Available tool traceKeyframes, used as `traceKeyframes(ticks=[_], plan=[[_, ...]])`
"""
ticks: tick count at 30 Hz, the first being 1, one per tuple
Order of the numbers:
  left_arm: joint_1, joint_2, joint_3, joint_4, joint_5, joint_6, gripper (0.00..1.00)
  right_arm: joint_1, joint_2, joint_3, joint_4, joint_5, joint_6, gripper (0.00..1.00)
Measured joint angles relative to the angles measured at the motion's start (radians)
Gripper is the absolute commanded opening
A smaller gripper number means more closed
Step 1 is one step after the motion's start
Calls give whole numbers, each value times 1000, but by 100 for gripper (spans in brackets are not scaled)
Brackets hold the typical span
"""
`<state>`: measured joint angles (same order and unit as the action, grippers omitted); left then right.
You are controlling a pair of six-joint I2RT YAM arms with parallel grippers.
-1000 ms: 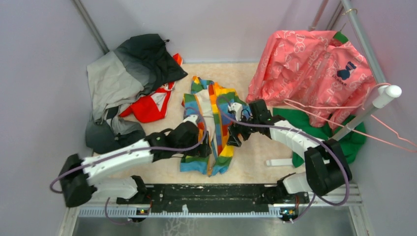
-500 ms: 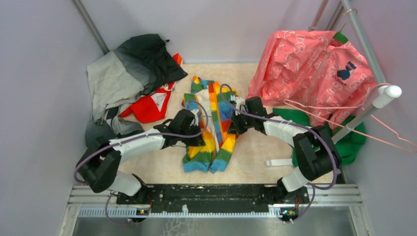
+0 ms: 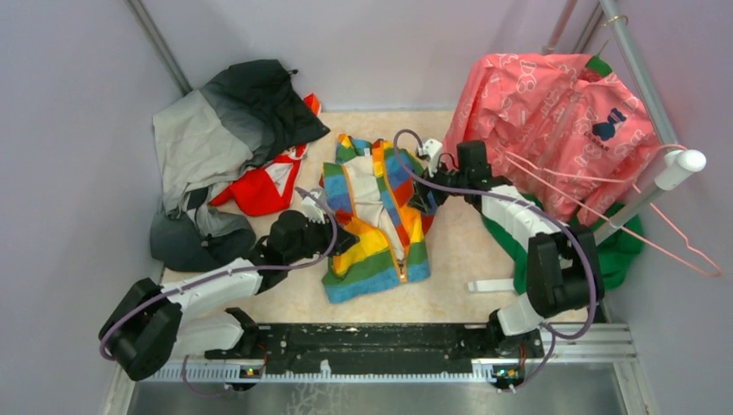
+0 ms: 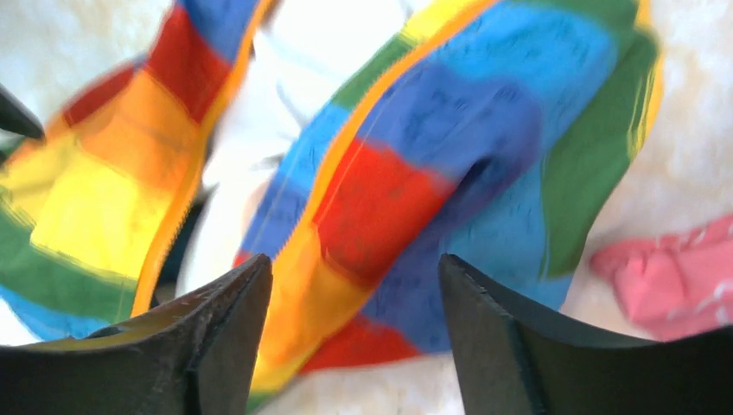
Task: Zip up the jacket
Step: Adjust the jacket at the center of the board.
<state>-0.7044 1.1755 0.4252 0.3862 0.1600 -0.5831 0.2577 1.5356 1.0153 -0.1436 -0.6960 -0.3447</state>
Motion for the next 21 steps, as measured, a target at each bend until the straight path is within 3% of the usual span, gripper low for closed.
traceKeyframes(ticks=[1,4,6,9,12,16,21], plan=[[0,-9,-3,-2,-7,-4,58,-2,-16,-23,-21,21,-13,87],[0,-101,-34,-12,-34,-23,89,-6,-135,-119,-92,68,-57,88],[0,-196,-62,-17,-43,-38,98,-13,-230,-138,-173,45,-81,88],[0,-324,-102,-7,-27,-86,98,-19,-294,-141,-223,-108,-91,86],[0,-383,-153,33,43,-175,87,-20,-297,-206,-244,-234,-83,88],[-29,-380,-241,112,118,-296,78,-20,-278,-293,-323,-241,-87,85],[-222,-315,-267,157,58,-299,75,-20,-177,-302,-355,-223,-92,82]])
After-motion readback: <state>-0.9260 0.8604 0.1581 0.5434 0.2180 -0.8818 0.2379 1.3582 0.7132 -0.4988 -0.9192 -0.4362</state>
